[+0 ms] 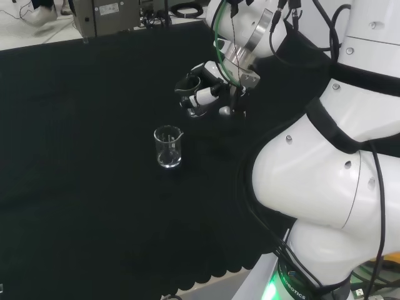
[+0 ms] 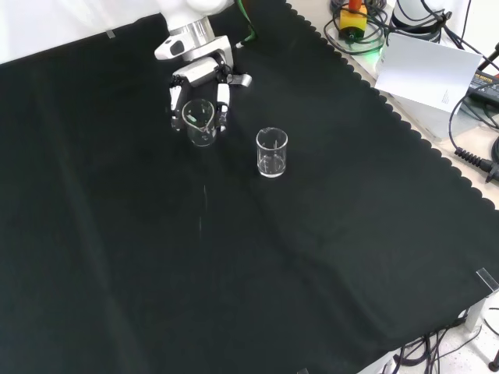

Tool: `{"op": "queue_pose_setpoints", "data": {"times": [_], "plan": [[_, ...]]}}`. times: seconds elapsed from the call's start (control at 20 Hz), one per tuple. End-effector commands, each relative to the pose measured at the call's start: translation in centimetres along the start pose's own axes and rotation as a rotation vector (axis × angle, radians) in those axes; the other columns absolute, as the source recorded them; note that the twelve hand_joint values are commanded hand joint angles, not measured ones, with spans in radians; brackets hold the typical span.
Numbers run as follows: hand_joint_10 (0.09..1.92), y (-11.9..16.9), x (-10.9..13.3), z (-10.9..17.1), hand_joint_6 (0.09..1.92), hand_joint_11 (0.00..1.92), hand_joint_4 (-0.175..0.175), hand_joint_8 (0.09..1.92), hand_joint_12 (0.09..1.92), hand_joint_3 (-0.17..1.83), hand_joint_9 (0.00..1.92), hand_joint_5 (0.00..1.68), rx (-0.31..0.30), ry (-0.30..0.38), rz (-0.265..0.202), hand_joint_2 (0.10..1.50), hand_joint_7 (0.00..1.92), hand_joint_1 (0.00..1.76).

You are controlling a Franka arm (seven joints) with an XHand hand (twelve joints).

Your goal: Place the beaker back on the table.

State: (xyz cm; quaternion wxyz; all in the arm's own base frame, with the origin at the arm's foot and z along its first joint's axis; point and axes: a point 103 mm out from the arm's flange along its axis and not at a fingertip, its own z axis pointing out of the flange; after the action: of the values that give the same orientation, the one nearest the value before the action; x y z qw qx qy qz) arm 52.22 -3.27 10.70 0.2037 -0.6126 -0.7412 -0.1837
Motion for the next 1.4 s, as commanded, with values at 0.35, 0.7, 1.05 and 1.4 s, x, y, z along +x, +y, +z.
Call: {"op": "queue_pose_setpoints", "data": {"times": [0.35, 0.7, 1.05, 1.4], "plan": [[0.09, 1.1, -2.1, 1.7, 0.41, 1.23, -0.175, 0.46, 0.64, -0.17, 1.64, 1.29, -0.030, 0.040, 0.006, 1.00, 1.38, 1.50], [0.09, 1.1, -2.5, 2.0, 0.48, 1.20, -0.175, 0.51, 0.60, -0.17, 1.65, 1.26, -0.027, 0.038, 0.013, 1.00, 1.36, 1.53], [0.09, 1.1, -3.1, 2.8, 0.50, 1.18, -0.175, 0.53, 0.61, -0.17, 1.65, 1.25, -0.016, 0.036, 0.027, 1.00, 1.36, 1.54], [0.09, 1.1, -3.3, 3.1, 0.52, 1.18, -0.175, 0.55, 0.61, -0.17, 1.65, 1.25, -0.013, 0.055, 0.032, 1.00, 1.35, 1.54]]}}
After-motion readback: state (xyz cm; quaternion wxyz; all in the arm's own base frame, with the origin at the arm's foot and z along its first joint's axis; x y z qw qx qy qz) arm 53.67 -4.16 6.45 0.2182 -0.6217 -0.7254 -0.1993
